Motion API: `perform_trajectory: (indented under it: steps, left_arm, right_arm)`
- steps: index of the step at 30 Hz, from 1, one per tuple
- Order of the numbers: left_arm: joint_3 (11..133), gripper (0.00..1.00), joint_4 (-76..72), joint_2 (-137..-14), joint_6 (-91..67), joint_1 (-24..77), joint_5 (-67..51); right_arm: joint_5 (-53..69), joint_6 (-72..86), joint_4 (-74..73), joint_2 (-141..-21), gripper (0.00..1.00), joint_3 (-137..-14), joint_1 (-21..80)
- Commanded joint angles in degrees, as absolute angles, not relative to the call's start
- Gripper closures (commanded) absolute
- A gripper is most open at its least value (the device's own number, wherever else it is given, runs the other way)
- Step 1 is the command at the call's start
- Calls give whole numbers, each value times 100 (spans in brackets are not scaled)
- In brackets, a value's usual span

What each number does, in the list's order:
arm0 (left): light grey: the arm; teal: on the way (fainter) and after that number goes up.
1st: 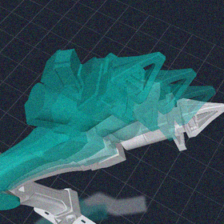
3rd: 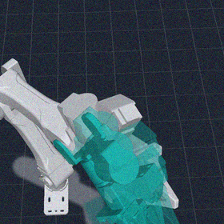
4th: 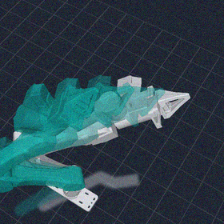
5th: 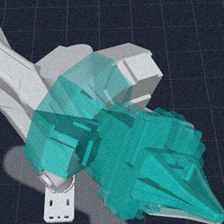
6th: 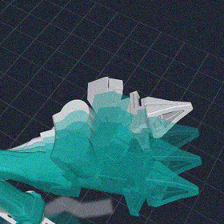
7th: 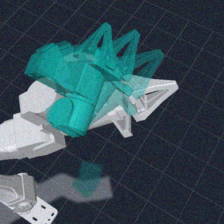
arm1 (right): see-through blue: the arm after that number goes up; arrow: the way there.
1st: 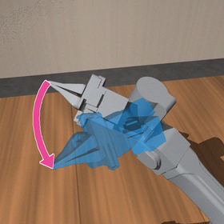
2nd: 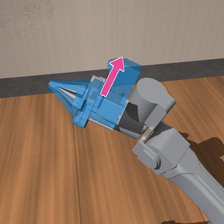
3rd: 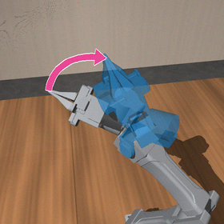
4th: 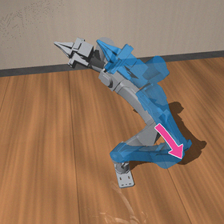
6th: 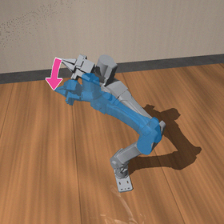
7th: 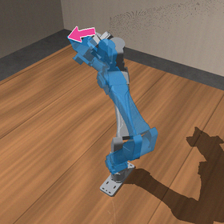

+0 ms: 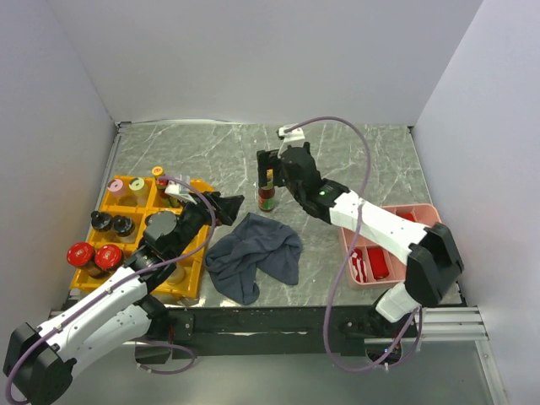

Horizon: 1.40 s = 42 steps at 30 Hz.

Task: Organize the condiment bottles
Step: Move the bottle to the center of the board, then pick up the bottle from the center of the board.

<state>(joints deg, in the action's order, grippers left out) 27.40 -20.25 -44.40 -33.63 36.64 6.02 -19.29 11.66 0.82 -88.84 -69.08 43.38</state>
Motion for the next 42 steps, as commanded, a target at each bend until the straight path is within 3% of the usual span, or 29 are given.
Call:
perform_trajectory:
  steps: [1,12,18,27,36,42]
  left_arm:
    - [2777,1,-2118,-4412,-3287,3691,800]
    - [3102,1,-1854,-5097,-3261,3700,958]
    - [3839,1,-1189,-6176,-2989,3700,1275]
    - [5149,1,-871,-7372,-2549,3788,941]
    - [6486,16,-343,-8682,-2180,4016,1116]
    - [6969,31,-89,-9175,-1978,4192,1458]
  right_arm:
    - [-2373,1687,-597,-8271,0,-6847,4368]
    - [-3260,2882,-1310,-6926,0,-5652,4342]
    - [-3814,3480,-1117,-6619,0,-5125,4316]
    - [-3595,3499,790,-5880,2,-3551,4289]
    - [-3630,3437,607,-5766,2,-3603,4280]
    - [-3595,3384,598,-5713,2,-3595,4271]
